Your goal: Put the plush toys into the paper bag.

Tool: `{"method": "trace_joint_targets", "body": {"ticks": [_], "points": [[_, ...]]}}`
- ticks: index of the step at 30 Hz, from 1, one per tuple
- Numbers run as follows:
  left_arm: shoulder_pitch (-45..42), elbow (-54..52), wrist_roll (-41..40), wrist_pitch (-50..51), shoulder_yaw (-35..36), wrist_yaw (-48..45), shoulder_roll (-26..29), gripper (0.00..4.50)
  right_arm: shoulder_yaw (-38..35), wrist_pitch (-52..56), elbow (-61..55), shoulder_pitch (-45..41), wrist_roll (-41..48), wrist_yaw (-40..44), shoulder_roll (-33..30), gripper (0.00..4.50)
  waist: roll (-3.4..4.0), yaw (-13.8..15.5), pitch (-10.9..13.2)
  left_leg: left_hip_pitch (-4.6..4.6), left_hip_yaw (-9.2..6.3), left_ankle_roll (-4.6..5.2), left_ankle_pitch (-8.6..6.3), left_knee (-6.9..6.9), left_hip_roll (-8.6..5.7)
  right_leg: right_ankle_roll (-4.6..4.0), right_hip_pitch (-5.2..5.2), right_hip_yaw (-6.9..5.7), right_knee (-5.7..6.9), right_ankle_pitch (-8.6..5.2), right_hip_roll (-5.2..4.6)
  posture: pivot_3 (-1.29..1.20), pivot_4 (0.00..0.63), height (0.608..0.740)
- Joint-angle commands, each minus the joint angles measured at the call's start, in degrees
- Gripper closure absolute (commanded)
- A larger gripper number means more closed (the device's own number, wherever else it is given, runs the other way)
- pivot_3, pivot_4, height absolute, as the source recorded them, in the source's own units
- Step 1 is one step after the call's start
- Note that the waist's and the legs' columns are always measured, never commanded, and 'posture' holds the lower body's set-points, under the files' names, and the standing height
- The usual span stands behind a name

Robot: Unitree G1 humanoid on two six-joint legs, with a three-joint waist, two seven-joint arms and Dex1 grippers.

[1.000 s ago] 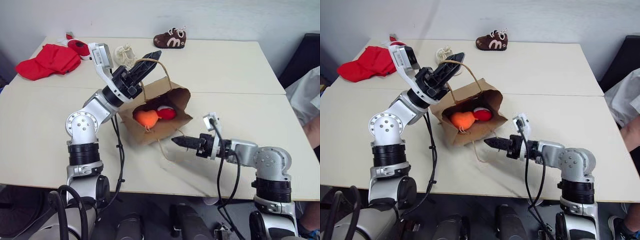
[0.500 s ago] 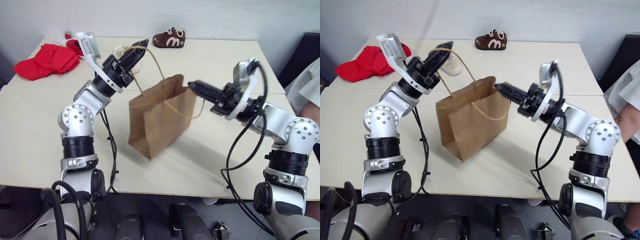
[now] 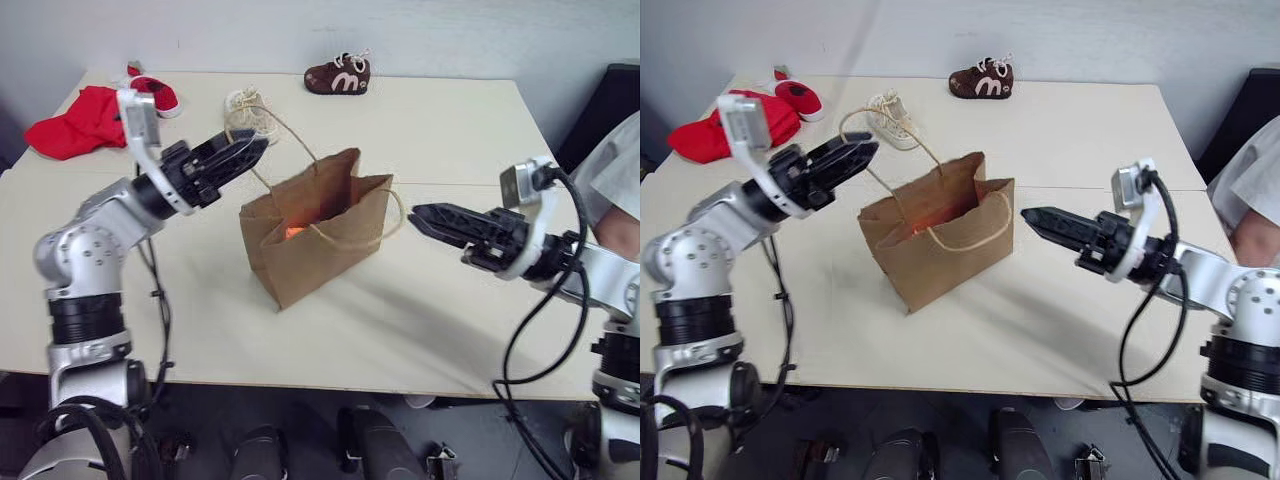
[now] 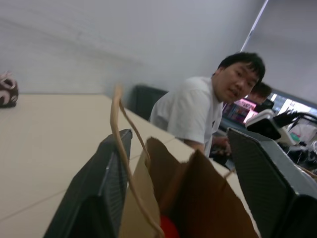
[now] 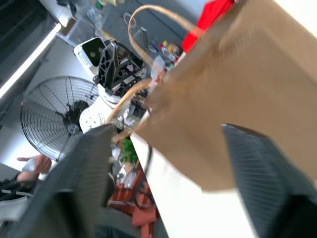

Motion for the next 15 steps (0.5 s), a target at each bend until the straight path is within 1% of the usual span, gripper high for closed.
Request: {"method": "trace_joint_targets", "body": {"ticks": [1,2,3,4,5,6,7,8,10,12,15], "points": [[1.81,-2.23,1.16,0.03,-0.28,-4.02,3.71,0.02,-0.20,-4.00,-6.56,4.77,-8.71,8.21,-1.19,0.00,0.00,0.09,0.00,-0.05,-0.04,0.00,0.00,0.02,0.00,0.00,0.00,-0.04,-0.02,0.00,0.00,0.00,0.150,0.740],[3.19,-2.03,2.60,-1.92,0.29,-4.11,4.26,0.02,1.86,-7.99,-9.21,7.04,-15.67,11.29,-1.55,0.00,0.00,0.16,0.00,-0.05,-0.07,0.00,0.00,0.01,0.00,0.00,0.01,-0.05,-0.05,0.00,0.00,0.00,0.150,0.740],[4.10,-1.84,3.53,-3.28,0.76,-4.00,4.48,0.02,3.36,-10.97,-10.98,8.59,-20.70,13.76,-1.74,0.00,0.00,0.16,0.00,-0.05,-0.09,0.01,-0.01,0.01,-0.02,0.00,0.03,-0.07,-0.07,0.00,-0.02,0.00,0.150,0.740],[6.07,-1.49,5.21,-5.13,1.18,-4.35,5.45,0.02,6.35,-13.74,-13.24,10.43,-26.11,16.89,-2.46,0.00,0.00,0.16,0.00,-0.07,-0.11,0.02,-0.02,0.00,-0.03,0.01,0.03,-0.08,-0.09,0.01,-0.02,0.00,0.150,0.740],[9.26,-2.06,4.98,-5.08,2.66,-5.47,6.64,0.02,10.60,-20.08,-15.88,12.74,-33.90,21.36,-2.74,0.00,0.00,0.15,0.00,-0.08,-0.11,0.03,-0.02,0.00,-0.05,0.04,0.03,-0.08,-0.10,0.02,-0.04,0.00,0.150,0.740],[12.53,-3.18,4.70,-4.98,3.96,-6.57,7.78,0.00,14.68,-24.27,-18.04,14.42,-39.77,24.88,-3.28,0.40,0.00,-0.15,-0.01,-0.07,-0.11,0.03,-0.02,0.00,-0.05,0.04,0.03,-0.08,-0.09,0.02,-0.04,0.00,0.150,0.740],[16.77,-5.83,4.58,-4.90,4.93,-7.48,8.78,0.00,19.35,-30.79,-19.85,15.59,-46.91,28.11,-2.89,0.59,0.00,-0.35,0.00,-0.04,-0.08,0.02,-0.03,-0.03,-0.02,0.04,0.01,-0.05,-0.09,0.02,-0.02,0.00,0.150,0.740],[20.60,-8.69,5.09,-5.22,4.83,-8.21,9.54,0.00,22.84,-36.18,-20.39,15.73,-52.37,29.78,-1.57,0.95,-0.01,-0.79,0.00,-0.02,-0.08,-0.02,-0.05,-0.06,0.02,0.03,0.02,-0.06,-0.10,0.02,0.01,0.00,0.150,0.740],[24.54,-12.40,5.53,-6.64,4.50,-6.30,7.85,0.00,25.91,-40.74,-19.43,14.18,-56.07,30.52,2.90,1.63,-0.01,-1.19,0.00,-0.01,-0.09,-0.08,-0.08,-0.11,0.08,-0.01,-0.02,-0.07,-0.11,-0.01,0.04,0.00,0.150,0.740],[25.02,-14.02,5.51,-8.22,4.23,-3.16,4.57,0.00,28.22,-42.03,-17.57,12.28,-58.29,30.96,6.51,2.35,-0.02,-0.67,0.01,-0.05,-0.17,-0.08,-0.08,0.03,0.05,-0.02,-0.02,-0.12,-0.01,0.00,0.00,0.00,0.150,0.740],[24.82,-18.39,4.12,-7.74,1.69,-1.31,0.48,0.00,34.03,-47.60,-13.79,9.22,-66.47,33.18,10.13,3.40,-0.09,0.40,-0.03,-0.01,-0.27,0.05,-0.01,0.15,-0.07,-0.01,0.12,-0.17,-0.01,0.10,-0.13,0.00,0.150,0.740]]}}
